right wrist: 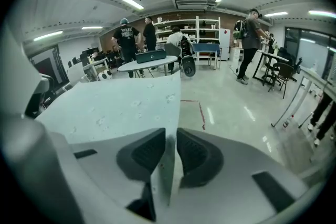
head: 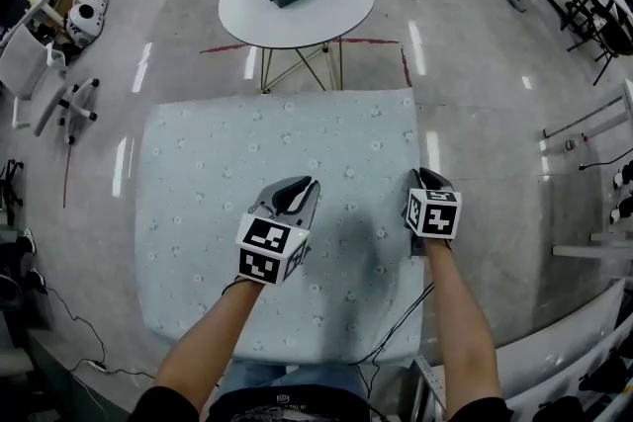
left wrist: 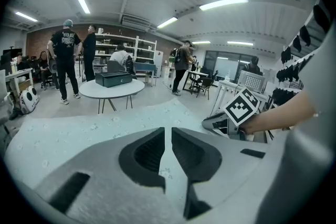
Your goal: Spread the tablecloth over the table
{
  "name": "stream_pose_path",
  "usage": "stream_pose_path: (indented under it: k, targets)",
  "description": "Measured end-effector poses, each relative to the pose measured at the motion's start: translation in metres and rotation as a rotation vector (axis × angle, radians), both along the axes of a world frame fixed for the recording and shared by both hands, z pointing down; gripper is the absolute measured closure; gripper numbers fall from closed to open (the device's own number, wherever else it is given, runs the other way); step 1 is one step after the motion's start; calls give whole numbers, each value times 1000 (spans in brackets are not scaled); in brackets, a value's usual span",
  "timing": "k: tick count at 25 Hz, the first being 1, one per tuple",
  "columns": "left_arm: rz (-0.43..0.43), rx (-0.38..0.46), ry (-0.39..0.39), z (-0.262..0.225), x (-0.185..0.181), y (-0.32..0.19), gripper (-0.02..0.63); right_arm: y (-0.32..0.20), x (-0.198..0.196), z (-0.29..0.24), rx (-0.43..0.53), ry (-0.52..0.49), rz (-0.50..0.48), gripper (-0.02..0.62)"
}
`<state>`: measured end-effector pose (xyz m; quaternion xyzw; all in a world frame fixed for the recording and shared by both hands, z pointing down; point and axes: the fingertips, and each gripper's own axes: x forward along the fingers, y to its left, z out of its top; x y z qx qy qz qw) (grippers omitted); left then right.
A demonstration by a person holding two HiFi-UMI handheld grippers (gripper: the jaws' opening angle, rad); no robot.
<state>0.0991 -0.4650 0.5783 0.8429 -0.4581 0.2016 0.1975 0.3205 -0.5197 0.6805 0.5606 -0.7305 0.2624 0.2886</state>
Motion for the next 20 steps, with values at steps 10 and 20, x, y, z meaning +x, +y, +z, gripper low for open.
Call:
stream_pose_path:
  k: [10,20]
  targets:
    - [-46,38,-5,-30,-18,13,566,8,-8,-55,108,55,-23,476]
    - [-114,135,-20,-88,-60,50,597,65,-80,-146,230,11,-125,501]
